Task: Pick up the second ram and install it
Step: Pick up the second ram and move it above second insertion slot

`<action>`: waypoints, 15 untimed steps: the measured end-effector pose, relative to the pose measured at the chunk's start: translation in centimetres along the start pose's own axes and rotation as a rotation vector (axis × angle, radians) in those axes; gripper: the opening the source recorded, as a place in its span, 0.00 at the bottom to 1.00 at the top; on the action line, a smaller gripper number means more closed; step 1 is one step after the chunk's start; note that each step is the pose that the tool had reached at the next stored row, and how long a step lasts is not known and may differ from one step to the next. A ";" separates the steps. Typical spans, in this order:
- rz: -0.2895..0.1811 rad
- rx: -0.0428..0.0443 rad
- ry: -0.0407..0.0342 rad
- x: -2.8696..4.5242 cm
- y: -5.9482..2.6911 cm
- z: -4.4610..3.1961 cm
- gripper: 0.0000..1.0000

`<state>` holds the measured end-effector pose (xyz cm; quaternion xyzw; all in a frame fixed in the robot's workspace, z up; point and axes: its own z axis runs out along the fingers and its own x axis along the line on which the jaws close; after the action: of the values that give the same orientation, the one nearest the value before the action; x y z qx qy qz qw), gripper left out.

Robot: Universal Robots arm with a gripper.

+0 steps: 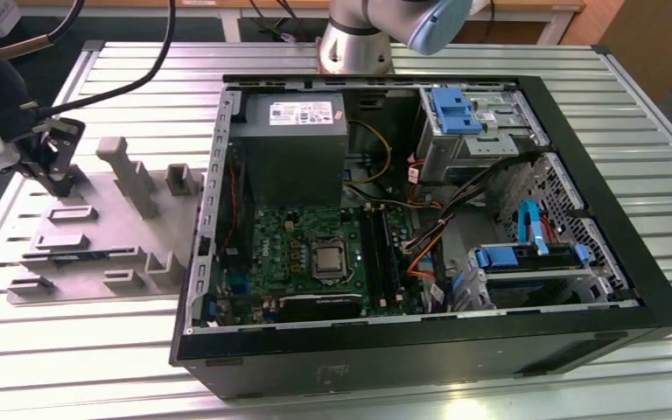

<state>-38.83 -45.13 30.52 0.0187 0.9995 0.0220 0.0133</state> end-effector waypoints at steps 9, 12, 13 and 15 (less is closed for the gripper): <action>-0.117 -0.0030 0.0052 0.00 -0.01 0.11 0.11; -0.171 -0.0044 0.0075 0.00 -0.01 0.14 0.11; -0.188 -0.0048 0.0084 0.00 -0.01 0.16 0.11; -0.224 -0.0058 0.0101 0.00 -0.01 0.18 0.11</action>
<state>-38.83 -45.13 30.34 -0.0935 0.9953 0.0233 0.0107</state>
